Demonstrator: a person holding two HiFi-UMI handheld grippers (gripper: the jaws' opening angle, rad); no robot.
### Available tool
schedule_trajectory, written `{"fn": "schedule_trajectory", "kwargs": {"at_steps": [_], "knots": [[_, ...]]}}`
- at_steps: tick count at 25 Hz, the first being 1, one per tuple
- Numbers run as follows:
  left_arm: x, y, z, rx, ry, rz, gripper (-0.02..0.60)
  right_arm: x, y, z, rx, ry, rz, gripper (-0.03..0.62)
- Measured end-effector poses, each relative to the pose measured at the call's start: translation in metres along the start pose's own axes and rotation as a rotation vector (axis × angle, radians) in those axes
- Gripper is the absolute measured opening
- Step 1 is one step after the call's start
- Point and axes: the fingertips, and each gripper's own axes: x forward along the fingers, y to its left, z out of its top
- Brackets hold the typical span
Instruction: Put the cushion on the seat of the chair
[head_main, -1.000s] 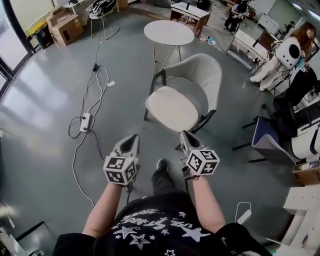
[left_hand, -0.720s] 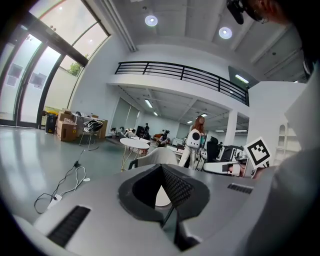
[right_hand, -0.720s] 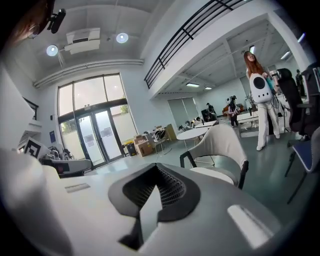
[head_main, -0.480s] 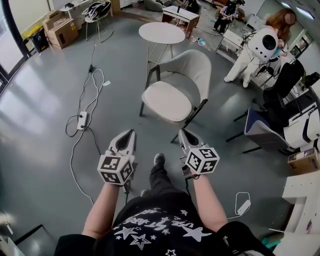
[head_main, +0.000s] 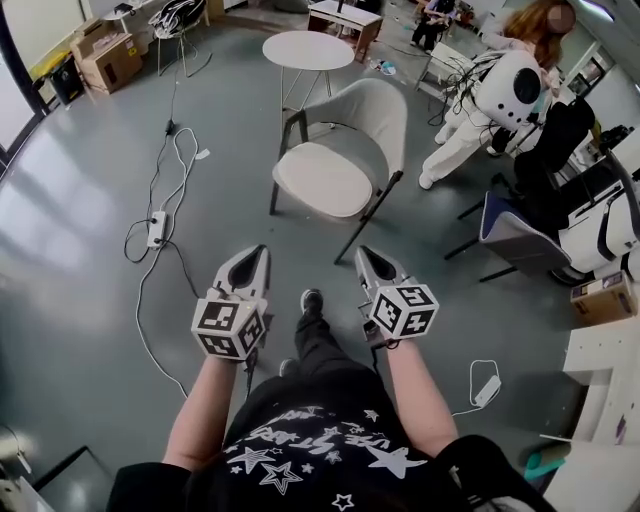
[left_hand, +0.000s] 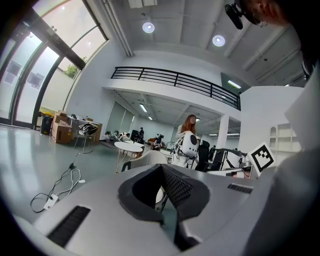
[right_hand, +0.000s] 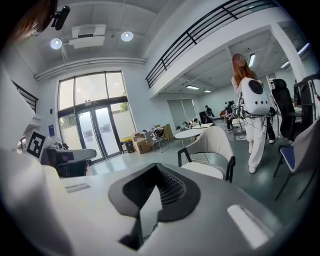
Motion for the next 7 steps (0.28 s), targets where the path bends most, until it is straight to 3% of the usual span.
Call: {"fn": "schedule_trajectory", "kwargs": {"at_steps": [7], "knots": [[-0.006, -0.004, 0.004, 0.009, -0.015, 0.013, 0.009, 0.002, 0.017, 0.004, -0.032, -0.006, 0.042, 0.003]]}}
